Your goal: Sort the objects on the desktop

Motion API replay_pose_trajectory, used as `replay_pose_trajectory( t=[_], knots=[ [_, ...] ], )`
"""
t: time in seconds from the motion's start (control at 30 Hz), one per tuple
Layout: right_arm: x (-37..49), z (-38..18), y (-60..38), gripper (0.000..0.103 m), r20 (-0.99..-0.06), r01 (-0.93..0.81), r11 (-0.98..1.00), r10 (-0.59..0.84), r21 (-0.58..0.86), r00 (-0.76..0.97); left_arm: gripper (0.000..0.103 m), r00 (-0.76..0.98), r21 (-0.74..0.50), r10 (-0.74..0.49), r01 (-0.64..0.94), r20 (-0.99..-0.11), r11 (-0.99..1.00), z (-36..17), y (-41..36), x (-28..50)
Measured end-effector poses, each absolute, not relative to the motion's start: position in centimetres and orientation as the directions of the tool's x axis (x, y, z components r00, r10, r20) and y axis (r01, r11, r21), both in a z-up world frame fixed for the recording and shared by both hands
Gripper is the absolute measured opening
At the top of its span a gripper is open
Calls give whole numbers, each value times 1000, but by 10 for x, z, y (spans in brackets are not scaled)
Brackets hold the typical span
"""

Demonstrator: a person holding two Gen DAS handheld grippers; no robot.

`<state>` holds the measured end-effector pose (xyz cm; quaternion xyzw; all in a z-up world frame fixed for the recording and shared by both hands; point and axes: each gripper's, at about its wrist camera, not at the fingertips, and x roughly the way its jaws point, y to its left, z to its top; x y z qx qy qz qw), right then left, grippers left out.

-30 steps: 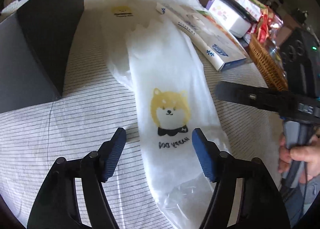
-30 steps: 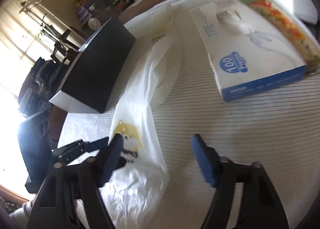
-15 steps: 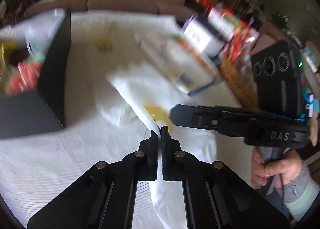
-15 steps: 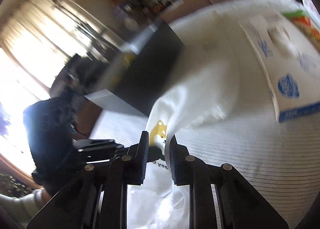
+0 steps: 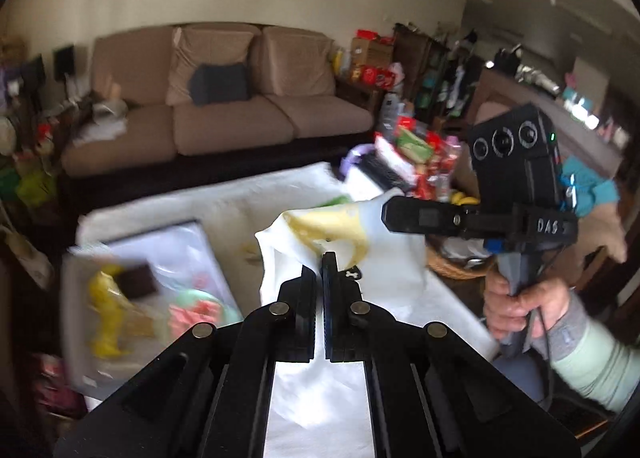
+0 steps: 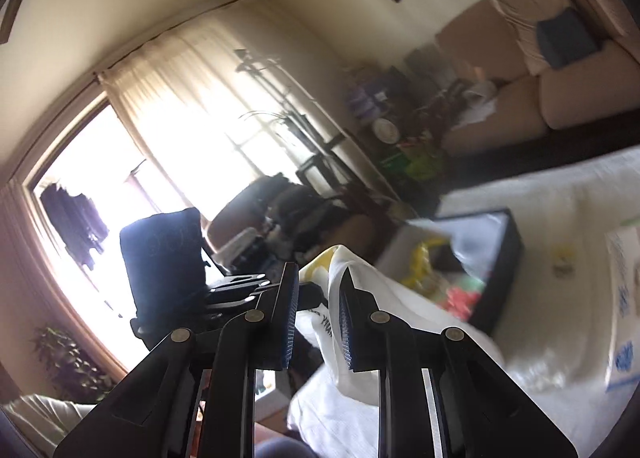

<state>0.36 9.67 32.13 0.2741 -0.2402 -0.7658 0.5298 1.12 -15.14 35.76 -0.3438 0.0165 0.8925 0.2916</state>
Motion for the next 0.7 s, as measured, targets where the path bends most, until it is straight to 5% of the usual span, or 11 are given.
replay_pose_trajectory(
  t=[0.47,0.6,0.7],
  knots=[
    [-161,358,-98,19,-142,657,-265,-962,706,-235,3,-633,-198,404,-372,-660,-907,366,-303,-152],
    [-173,317,-151,19,-182,651,-270,-963,709,-201,3,-565,-229,361,-293,-742,-928,294,-344,-175],
    [-179,226,-184,19,-321,535,-354,-934,767,-157,4,-451,-199,277,-213,-848,-957,208,-365,-170]
  ],
)
